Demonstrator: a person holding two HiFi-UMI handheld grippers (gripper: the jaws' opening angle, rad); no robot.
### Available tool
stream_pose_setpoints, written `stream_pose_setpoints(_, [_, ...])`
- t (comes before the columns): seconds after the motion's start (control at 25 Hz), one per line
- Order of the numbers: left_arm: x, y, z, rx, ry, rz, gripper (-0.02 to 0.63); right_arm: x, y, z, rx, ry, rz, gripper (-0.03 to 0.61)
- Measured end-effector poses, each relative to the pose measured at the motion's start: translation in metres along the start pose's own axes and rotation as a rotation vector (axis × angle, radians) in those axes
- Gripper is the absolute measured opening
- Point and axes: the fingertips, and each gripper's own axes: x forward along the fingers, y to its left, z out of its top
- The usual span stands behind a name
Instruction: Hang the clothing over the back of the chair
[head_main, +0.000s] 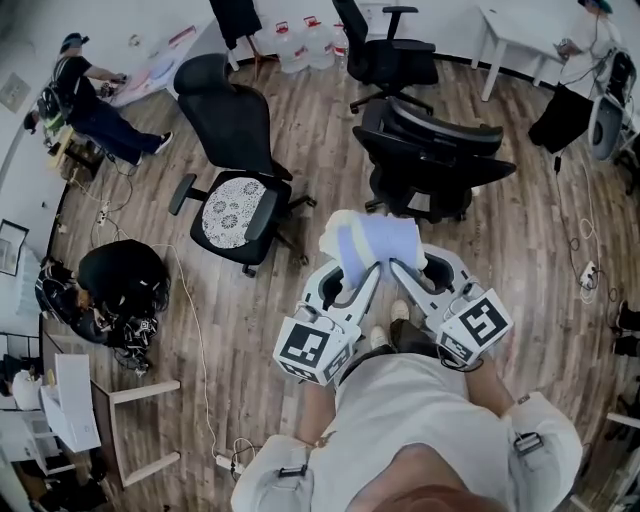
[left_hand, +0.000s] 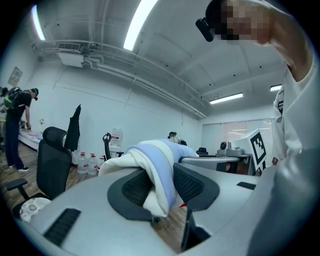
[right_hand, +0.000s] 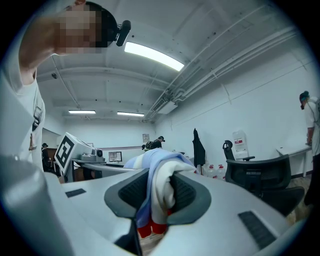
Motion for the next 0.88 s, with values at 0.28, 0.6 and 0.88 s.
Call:
stream_pose_setpoints(0.28, [0.025, 0.018, -0.002, -0.007, 0.015, 0.007, 0.149, 0.016, -0.026, -0.005, 0.016, 0.007, 0.002, 0.114])
stream_pose_setpoints(0.6, [0.057, 0.04, 0.002, -0.008, 0.022, 0.025, 0.149, 0.038, -0.06, -0.004, 0.025, 0.011, 0.018, 0.114])
stream_pose_setpoints(0.88, [0.088, 0.056, 0.009, -0.011, 0.032, 0.046, 0.149, 0.055, -0.092, 0.0, 0.035, 0.013, 0.039, 0.114])
